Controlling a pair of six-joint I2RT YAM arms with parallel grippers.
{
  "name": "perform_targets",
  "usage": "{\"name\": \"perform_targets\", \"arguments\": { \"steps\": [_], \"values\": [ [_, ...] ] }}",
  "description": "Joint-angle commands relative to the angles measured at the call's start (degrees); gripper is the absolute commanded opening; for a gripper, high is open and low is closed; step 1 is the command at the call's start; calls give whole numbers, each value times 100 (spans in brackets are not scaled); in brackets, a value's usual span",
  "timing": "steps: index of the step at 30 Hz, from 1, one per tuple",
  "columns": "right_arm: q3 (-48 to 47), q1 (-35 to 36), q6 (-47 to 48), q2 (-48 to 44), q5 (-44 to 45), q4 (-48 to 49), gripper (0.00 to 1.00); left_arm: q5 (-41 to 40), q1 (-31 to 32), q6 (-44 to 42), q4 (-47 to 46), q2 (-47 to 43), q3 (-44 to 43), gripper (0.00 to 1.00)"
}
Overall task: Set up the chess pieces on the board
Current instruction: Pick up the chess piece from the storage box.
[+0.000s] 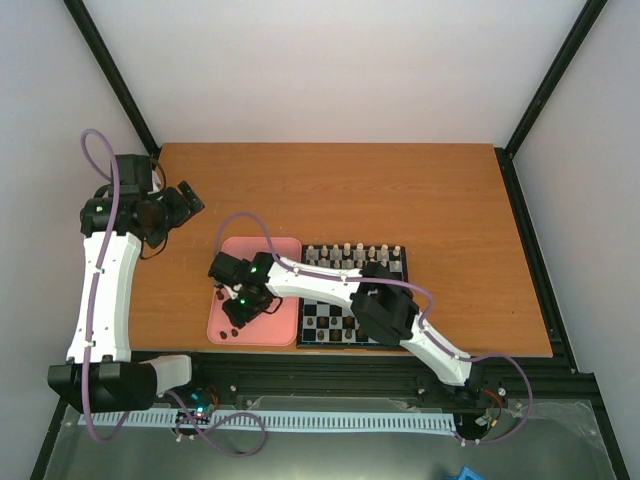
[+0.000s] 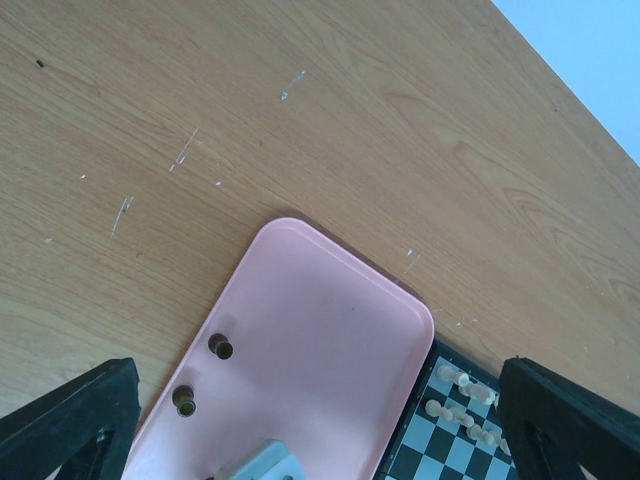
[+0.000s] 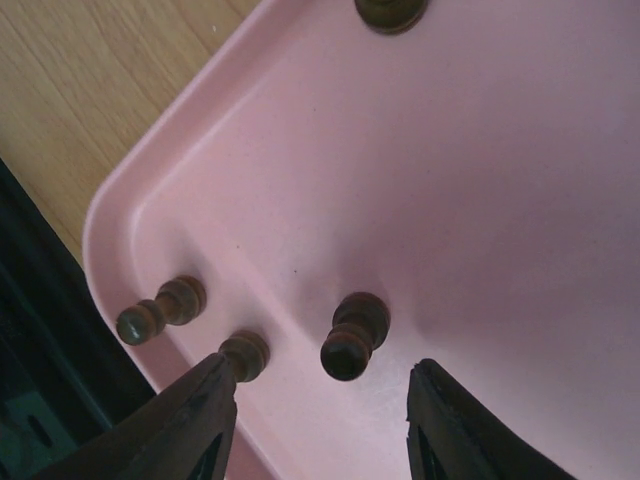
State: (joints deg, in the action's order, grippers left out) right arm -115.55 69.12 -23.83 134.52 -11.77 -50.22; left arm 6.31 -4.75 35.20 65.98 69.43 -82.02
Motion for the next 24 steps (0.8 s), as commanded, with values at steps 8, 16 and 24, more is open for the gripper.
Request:
{"name": "perform_targets", "arguments": {
  "steps": [8, 16, 24],
  "values": [
    [-533, 16, 51, 353, 66, -361, 41, 33, -26, -31, -23, -61, -119, 100],
    [-789, 8, 78, 558, 45, -514, 34, 17, -26, -34, -24, -43, -118, 100],
    [-812, -5, 58, 574, 99, -550, 15, 30, -24, -40, -32, -30, -138, 100]
  ]
}}
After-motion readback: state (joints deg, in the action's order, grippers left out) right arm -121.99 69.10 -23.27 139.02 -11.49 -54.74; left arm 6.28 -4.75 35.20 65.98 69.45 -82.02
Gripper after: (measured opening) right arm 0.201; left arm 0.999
